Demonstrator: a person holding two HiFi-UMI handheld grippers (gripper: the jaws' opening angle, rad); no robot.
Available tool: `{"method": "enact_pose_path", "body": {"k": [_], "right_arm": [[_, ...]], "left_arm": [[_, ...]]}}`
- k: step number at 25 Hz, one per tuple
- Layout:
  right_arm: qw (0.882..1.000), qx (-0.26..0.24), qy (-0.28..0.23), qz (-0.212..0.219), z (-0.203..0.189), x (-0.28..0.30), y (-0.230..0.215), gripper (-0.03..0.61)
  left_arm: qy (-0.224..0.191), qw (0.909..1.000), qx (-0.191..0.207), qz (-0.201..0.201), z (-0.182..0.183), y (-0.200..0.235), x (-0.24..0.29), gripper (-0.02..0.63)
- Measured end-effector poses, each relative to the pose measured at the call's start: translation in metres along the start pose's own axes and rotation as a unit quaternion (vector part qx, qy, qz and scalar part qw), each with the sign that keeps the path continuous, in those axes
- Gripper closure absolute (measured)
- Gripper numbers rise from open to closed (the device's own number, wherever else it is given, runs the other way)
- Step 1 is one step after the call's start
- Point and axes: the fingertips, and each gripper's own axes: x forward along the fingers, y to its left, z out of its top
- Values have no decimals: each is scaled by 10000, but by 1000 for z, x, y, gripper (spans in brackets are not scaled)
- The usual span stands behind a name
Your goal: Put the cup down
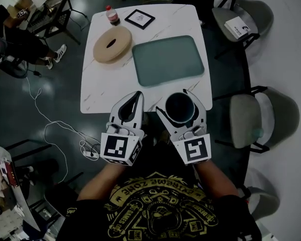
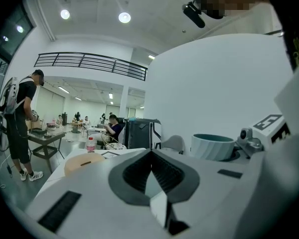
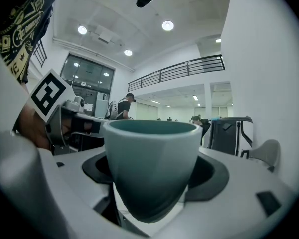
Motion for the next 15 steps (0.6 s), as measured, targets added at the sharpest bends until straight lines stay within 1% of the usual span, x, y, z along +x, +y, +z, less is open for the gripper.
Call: {"method": "enact_pose_path", "body": {"k": [5, 15], "right_arm": [[9999, -97, 110, -57, -6, 20, -5, 198], [9993, 55, 296, -229, -21, 69, -31, 198]], "left_arm": [[78, 9999, -47, -93, -7, 11, 18, 605], [385, 9990, -26, -206, -25, 37, 64, 604]]}}
